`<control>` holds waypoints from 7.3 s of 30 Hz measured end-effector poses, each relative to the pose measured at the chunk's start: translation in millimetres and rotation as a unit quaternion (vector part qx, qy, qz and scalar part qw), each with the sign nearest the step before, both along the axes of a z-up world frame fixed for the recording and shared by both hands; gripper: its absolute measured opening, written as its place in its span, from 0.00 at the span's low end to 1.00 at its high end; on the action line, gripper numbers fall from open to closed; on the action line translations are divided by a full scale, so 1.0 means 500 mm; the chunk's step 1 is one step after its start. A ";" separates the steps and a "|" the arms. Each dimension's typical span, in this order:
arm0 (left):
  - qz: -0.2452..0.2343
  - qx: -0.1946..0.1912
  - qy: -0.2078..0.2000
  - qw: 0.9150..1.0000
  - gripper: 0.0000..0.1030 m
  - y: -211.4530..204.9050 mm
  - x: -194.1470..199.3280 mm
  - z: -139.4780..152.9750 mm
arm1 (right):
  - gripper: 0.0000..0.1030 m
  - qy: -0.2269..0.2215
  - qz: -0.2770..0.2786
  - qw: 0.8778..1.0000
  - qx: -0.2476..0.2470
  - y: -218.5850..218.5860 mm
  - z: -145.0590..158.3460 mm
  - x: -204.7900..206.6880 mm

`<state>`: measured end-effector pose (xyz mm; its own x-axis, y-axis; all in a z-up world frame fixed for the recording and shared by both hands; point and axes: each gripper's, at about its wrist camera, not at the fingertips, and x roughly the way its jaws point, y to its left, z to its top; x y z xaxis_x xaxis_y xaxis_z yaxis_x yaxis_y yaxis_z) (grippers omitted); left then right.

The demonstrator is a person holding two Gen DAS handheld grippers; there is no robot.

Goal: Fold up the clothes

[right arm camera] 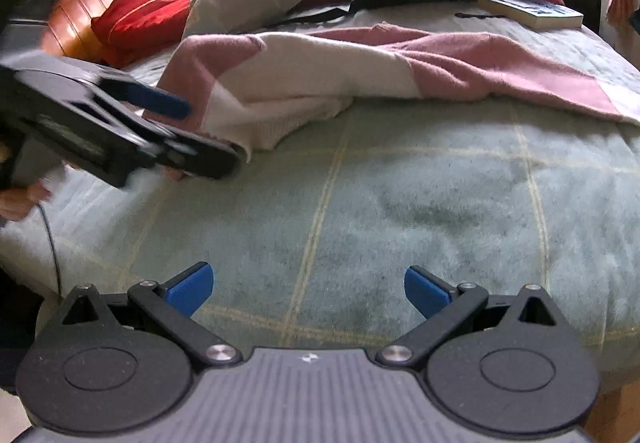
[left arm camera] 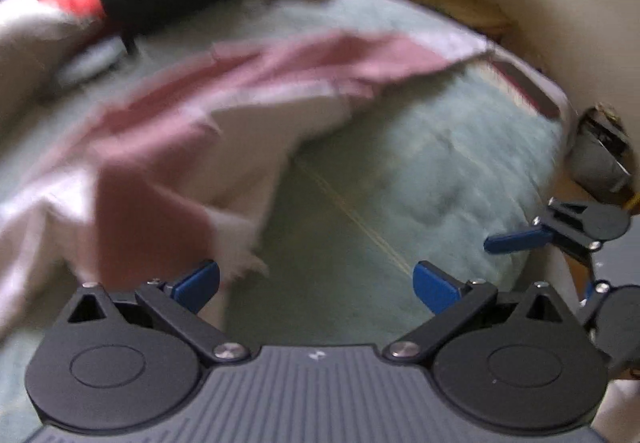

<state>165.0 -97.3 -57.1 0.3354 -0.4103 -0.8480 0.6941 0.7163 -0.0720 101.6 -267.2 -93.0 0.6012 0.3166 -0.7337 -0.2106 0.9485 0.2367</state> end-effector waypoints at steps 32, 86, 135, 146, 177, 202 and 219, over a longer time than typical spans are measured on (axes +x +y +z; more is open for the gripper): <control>0.078 0.033 -0.154 0.984 0.99 0.085 0.108 0.108 | 1.00 0.010 -0.025 1.000 0.016 -0.031 -0.019 0.013; 0.236 0.051 -0.210 0.947 0.99 0.220 0.123 -0.051 | 1.00 -0.129 0.094 0.969 -0.188 0.246 -0.005 0.314; 0.200 0.166 -0.320 0.911 0.99 0.246 0.018 -0.024 | 1.00 -0.256 -0.036 0.886 -0.384 0.106 -0.006 0.202; 0.115 0.226 -0.339 0.906 0.99 0.226 -0.121 -0.002 | 1.00 -0.251 0.007 0.884 -0.394 0.067 0.043 0.083; 0.112 0.068 -0.213 0.968 0.99 0.209 -0.248 0.059 | 1.00 -0.073 0.034 0.985 -0.153 0.000 0.017 0.036; 0.215 -0.151 0.005 0.965 0.99 0.318 -0.063 -0.021 | 1.00 0.016 0.025 0.984 0.177 -0.113 -0.031 0.143; 0.205 -0.141 0.007 0.969 0.99 0.301 -0.059 -0.022 | 1.00 0.153 0.051 0.891 0.425 -0.142 -0.108 0.263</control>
